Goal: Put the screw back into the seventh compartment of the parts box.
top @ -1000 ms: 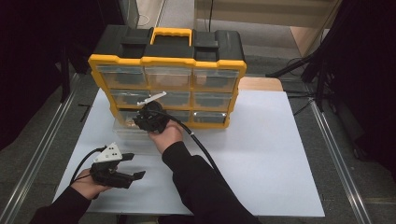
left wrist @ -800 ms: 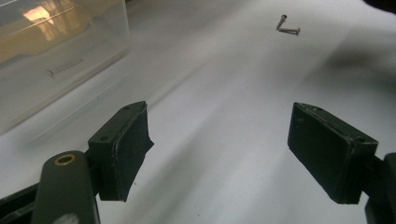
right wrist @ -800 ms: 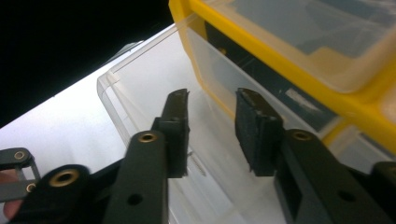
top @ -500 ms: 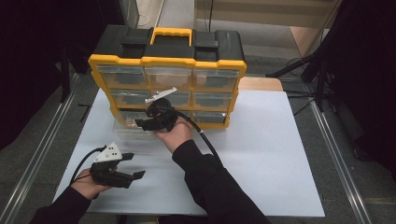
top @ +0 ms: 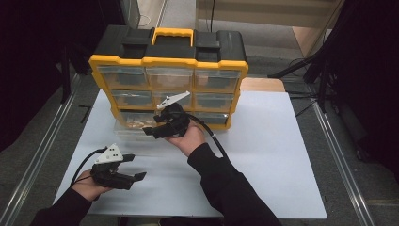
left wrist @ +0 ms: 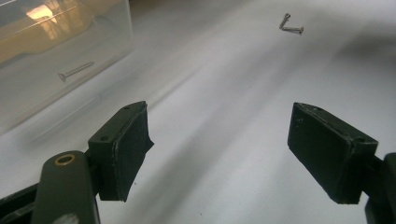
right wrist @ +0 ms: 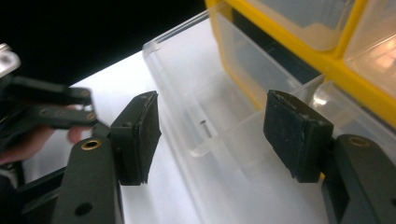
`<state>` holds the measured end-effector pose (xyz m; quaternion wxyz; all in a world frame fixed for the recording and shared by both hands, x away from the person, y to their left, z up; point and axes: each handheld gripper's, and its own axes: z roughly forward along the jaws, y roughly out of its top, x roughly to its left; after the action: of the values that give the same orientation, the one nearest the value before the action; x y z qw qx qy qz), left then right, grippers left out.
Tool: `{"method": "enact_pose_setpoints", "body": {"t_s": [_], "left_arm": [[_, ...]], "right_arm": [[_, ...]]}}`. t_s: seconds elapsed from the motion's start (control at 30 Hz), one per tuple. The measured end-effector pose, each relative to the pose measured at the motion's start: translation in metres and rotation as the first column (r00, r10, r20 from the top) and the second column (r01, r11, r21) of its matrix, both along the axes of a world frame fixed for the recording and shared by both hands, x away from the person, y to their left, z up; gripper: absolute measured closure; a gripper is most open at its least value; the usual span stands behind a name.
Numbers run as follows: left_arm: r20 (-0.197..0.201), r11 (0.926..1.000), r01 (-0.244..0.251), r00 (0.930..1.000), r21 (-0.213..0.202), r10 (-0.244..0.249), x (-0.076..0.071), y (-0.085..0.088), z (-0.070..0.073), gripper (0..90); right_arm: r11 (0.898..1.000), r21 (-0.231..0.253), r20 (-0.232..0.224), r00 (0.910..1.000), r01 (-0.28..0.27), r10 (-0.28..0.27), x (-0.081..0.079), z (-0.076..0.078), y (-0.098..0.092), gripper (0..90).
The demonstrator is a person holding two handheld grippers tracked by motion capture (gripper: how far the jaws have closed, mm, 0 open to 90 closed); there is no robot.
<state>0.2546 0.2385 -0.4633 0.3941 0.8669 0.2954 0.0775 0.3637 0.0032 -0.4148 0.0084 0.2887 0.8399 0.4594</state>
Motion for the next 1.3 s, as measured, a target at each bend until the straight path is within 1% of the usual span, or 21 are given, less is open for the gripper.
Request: {"method": "enact_pose_setpoints", "body": {"t_s": [0.07,0.13,0.27,0.37,0.43,0.53,0.6,0.7,0.77,0.87,1.0,1.1,1.2,1.23,1.3], "left_arm": [[-0.002,1.0000,0.000,1.0000,0.002,0.000,0.000,0.000,0.000,20.7],[0.000,1.0000,-0.001,1.0000,0.003,0.001,0.000,0.000,0.000,20.7],[0.001,1.0000,-0.001,1.0000,0.005,0.001,0.000,0.000,0.000,20.7],[0.001,1.0000,-0.001,1.0000,0.006,0.001,0.000,0.000,0.000,20.7],[-0.001,0.9999,-0.004,1.0000,0.011,0.004,0.001,0.001,0.000,20.7],[-0.002,0.9999,-0.006,1.0000,0.008,0.006,0.001,0.001,0.000,20.7],[0.000,1.0000,-0.003,1.0000,0.009,0.003,0.001,0.001,0.000,20.7],[-0.001,0.9999,-0.003,1.0000,0.010,0.003,0.001,0.001,0.000,20.7],[-0.002,0.9999,-0.006,1.0000,0.009,0.006,0.001,0.001,0.000,20.7],[-0.002,0.9999,-0.007,1.0000,0.009,0.007,0.001,0.001,0.000,20.7],[-0.004,0.9999,-0.003,1.0000,0.011,0.003,0.001,0.000,-0.001,20.7],[-0.003,0.9999,-0.003,1.0000,0.012,0.003,0.001,0.000,-0.001,20.7],[-0.004,0.9999,-0.004,1.0000,0.012,0.005,0.001,0.001,-0.001,20.7],[-0.004,0.9999,-0.005,1.0000,0.013,0.005,0.001,0.001,-0.001,20.7],[-0.004,0.9999,-0.005,1.0000,0.009,0.006,0.001,0.001,-0.001,20.7]], "right_arm": [[1.000,0.003,-0.033,0.9992,-0.024,0.024,-0.001,0.000,-0.002,37.3],[0.999,-0.002,-0.023,0.9990,-0.039,0.039,-0.002,0.000,-0.005,37.2],[0.998,-0.008,-0.027,0.9980,-0.058,0.057,-0.005,0.000,-0.011,36.0],[0.997,-0.012,-0.012,0.9971,-0.076,0.076,-0.007,-0.001,-0.016,34.8],[0.997,-0.019,0.005,0.9971,-0.076,0.076,-0.008,-0.001,-0.018,34.6],[0.996,-0.022,0.008,0.9965,-0.083,0.083,-0.010,-0.003,-0.024,34.6],[0.996,-0.016,-0.001,0.9963,-0.086,0.086,-0.011,-0.005,-0.027,34.3],[0.996,-0.025,0.006,0.9959,-0.090,0.090,-0.012,-0.007,-0.032,31.9],[0.996,-0.021,0.001,0.9959,-0.091,0.091,-0.013,-0.008,-0.035,31.8],[0.996,-0.002,-0.006,0.9959,-0.090,0.090,-0.016,-0.008,-0.039,31.3],[0.995,-0.007,0.003,0.9954,-0.096,0.096,-0.020,-0.009,-0.044,30.7],[0.996,-0.007,-0.008,0.9955,-0.094,0.094,-0.023,-0.009,-0.047,30.7],[0.995,-0.005,-0.001,0.9949,-0.101,0.101,-0.027,-0.009,-0.050,30.7],[0.995,-0.004,-0.005,0.9949,-0.101,0.101,-0.028,-0.009,-0.051,30.7],[0.994,-0.002,0.005,0.9944,-0.105,0.105,-0.029,-0.010,-0.055,30.8]]}}
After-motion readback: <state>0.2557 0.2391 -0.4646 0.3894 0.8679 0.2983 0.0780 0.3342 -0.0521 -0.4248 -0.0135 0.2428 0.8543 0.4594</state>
